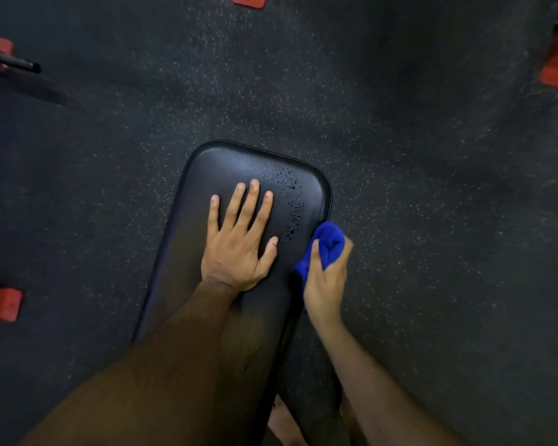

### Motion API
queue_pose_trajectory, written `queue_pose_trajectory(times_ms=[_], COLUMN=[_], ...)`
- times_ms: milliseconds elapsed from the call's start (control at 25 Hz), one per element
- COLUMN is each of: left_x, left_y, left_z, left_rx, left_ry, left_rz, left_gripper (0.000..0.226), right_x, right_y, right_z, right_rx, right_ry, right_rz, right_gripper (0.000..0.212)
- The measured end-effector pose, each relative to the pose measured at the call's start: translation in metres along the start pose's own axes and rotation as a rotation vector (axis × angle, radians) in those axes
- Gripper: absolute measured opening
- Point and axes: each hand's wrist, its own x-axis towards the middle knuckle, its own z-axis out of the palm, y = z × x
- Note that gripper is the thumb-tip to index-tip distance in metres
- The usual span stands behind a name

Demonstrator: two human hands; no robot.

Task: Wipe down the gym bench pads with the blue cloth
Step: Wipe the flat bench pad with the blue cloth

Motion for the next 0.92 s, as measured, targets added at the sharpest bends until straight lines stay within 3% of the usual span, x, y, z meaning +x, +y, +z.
queue_pose_trajectory(times_ms=[120, 280, 400, 520, 600, 680, 840, 920], left_x=[0.001, 0.002, 0.001, 0.003, 0.001, 0.001, 0.002, 0.000], left_y=[0.001, 0.002, 0.000, 0.000, 0.000, 0.000, -0.003, 0.000], left_z=[0.000, -0.002, -0.002, 0.001, 0.003, 0.003, 0.000, -0.003], left_rx=[0.009, 0.006, 0.006, -0.001, -0.013, -0.020, -0.046, -0.052], left_ry=[0.004, -0.008, -0.018, -0.007, -0.006, -0.007, -0.037, -0.059], left_rz=[0.007, 0.005, -0.005, 0.003, -0.006, -0.011, -0.022, -0.019], left_gripper=[0.077, 0.077, 0.077, 0.078, 0.078, 0.080, 0.080, 0.080], right_x=[0.061, 0.125, 0.084, 0.016, 0.022, 0.062, 0.141, 0.166], right_y=[-0.023, -0.055, -0.029, -0.004, -0.007, -0.028, -0.067, -0.088], right_z=[0.002, 0.001, -0.003, -0.010, -0.012, -0.011, -0.007, -0.013], right_rx=[-0.033, -0.093, 0.010, -0.019, -0.050, -0.102, -0.188, -0.328], right_ry=[-0.006, -0.152, -0.138, -0.142, -0.159, -0.159, -0.226, -0.330], right_rz=[-0.072, -0.125, -0.048, 0.040, 0.053, 0.012, -0.128, -0.232], right_gripper=[0.022, 0.023, 0.023, 0.038, 0.031, 0.022, 0.040, 0.039])
